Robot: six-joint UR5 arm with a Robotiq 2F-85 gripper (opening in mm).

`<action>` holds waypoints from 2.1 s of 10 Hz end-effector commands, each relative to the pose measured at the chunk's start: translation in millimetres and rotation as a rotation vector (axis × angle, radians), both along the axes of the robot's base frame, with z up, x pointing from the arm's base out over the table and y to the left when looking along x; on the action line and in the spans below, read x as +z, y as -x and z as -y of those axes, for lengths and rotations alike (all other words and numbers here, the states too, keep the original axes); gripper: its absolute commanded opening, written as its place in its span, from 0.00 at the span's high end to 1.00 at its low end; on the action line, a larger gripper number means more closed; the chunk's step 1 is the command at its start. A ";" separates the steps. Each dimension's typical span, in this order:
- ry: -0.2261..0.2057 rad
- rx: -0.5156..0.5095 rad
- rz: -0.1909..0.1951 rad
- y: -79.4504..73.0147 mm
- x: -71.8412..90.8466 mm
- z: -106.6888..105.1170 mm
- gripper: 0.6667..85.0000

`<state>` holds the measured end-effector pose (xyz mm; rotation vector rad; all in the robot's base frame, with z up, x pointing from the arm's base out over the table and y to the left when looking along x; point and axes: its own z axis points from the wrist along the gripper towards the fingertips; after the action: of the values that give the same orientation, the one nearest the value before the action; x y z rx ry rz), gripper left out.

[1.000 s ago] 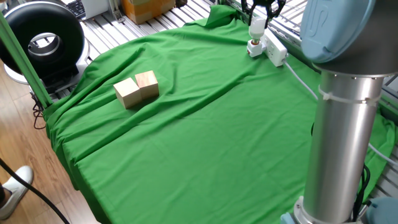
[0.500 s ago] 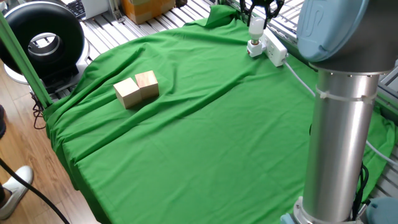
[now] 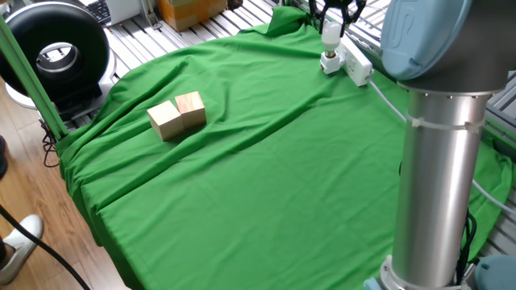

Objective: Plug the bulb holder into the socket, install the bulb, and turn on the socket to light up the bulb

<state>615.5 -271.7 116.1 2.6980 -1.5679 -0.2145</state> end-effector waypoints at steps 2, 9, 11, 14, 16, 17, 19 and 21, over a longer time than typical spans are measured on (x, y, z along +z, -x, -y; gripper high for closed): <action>-0.010 -0.010 -0.016 2.7 -1.6 -6.0 1.00; -0.013 -0.020 -0.029 -0.3 -9.2 -0.8 1.00; -0.019 -0.022 -0.037 -0.9 -12.0 -0.3 1.00; -0.015 -0.041 -0.066 3.1 -14.6 -1.4 1.00; -0.006 -0.053 -0.093 5.4 -16.5 -2.7 1.00; 0.011 -0.062 -0.102 6.7 -15.8 -2.4 1.00; 0.033 -0.082 -0.118 8.6 -16.3 -3.7 1.00; 0.069 -0.102 -0.128 12.2 -12.0 -3.0 1.00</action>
<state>605.5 -270.9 100.9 2.5434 -1.6246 -0.3272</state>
